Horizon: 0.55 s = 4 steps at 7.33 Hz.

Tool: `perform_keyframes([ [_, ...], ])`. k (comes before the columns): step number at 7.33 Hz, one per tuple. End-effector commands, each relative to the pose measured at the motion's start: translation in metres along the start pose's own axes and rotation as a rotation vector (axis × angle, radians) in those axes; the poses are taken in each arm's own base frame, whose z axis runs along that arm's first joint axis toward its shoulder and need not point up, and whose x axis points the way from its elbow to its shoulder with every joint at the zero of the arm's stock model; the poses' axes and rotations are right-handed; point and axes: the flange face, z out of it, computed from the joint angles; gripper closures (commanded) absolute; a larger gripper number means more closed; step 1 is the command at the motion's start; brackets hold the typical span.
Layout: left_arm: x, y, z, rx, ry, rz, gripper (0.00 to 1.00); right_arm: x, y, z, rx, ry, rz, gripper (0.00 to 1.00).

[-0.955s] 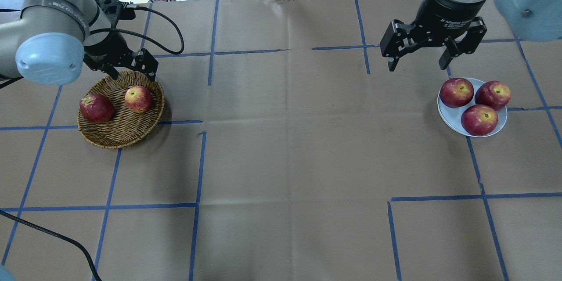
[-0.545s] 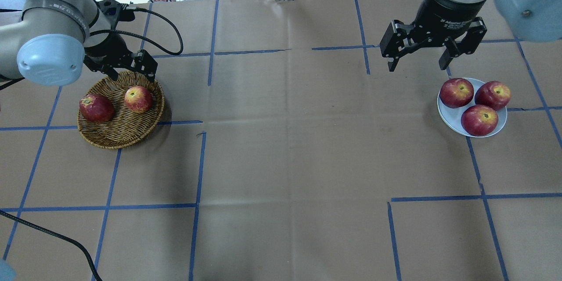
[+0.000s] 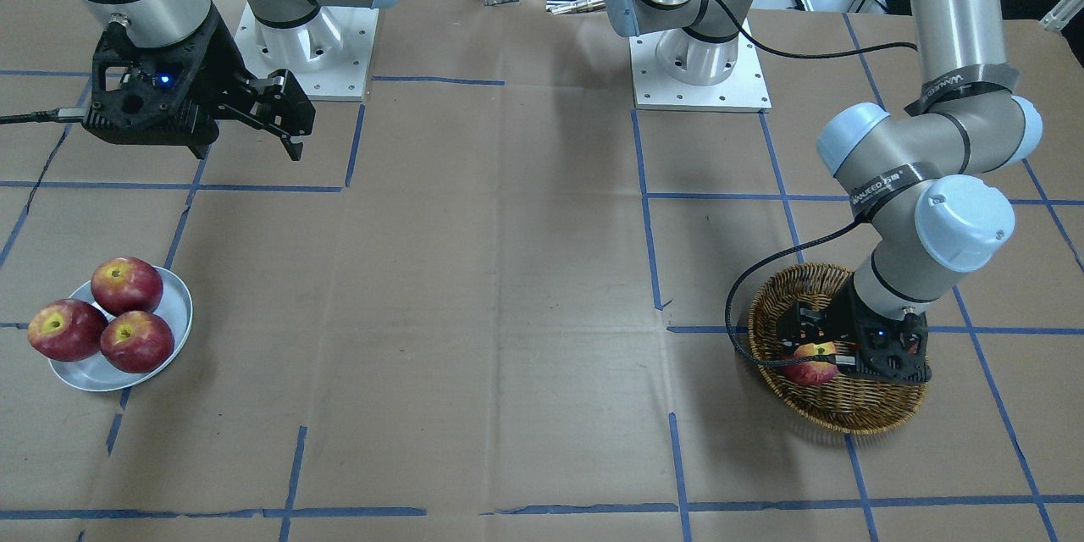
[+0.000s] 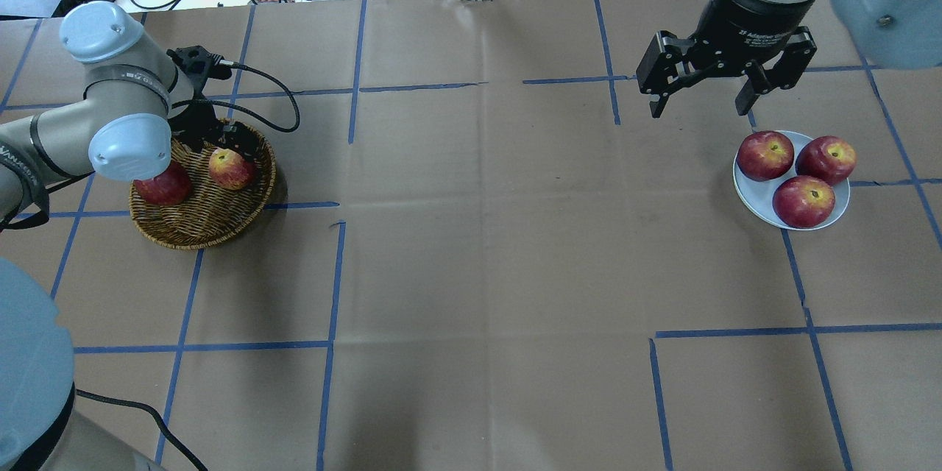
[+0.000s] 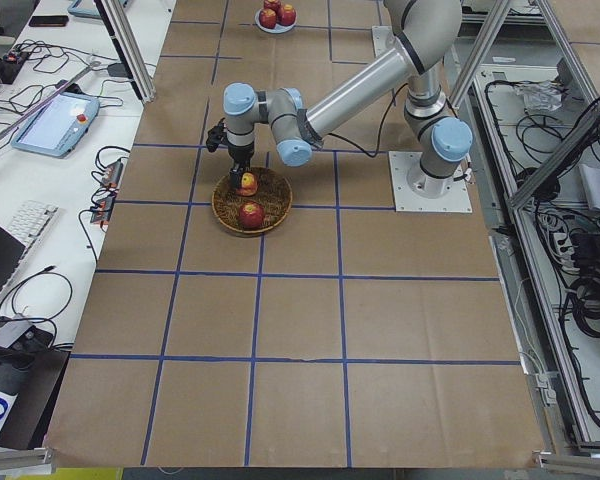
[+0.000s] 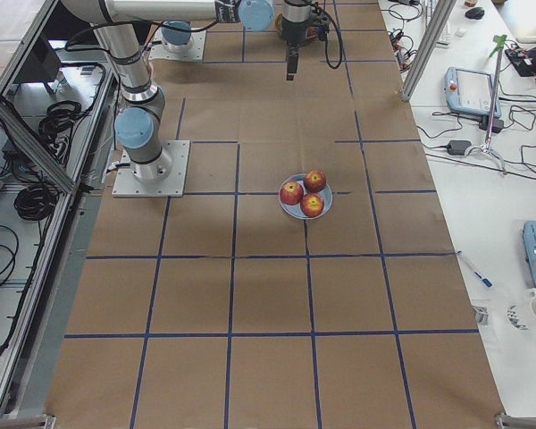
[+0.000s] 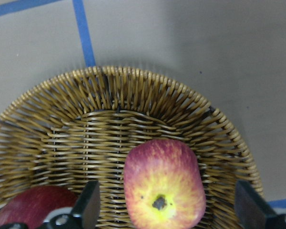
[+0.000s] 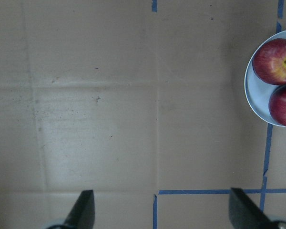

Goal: Transfer apple from basket to plate
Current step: 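Lower the left gripper over the yellow-red apple in the basket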

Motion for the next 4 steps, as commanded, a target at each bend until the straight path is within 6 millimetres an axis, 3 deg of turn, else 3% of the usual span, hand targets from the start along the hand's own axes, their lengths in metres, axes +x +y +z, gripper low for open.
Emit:
perform_keyframes([
  [1,0.0,0.002,0.026,-0.034,0.02,0.082,0.02,0.0,0.0,0.0,0.0,-0.001,0.001,0.0],
  [4,-0.002,0.004,0.037,-0.049,0.034,0.204,0.02,-0.001,0.0,-0.002,0.003,-0.002,-0.001,0.0],
])
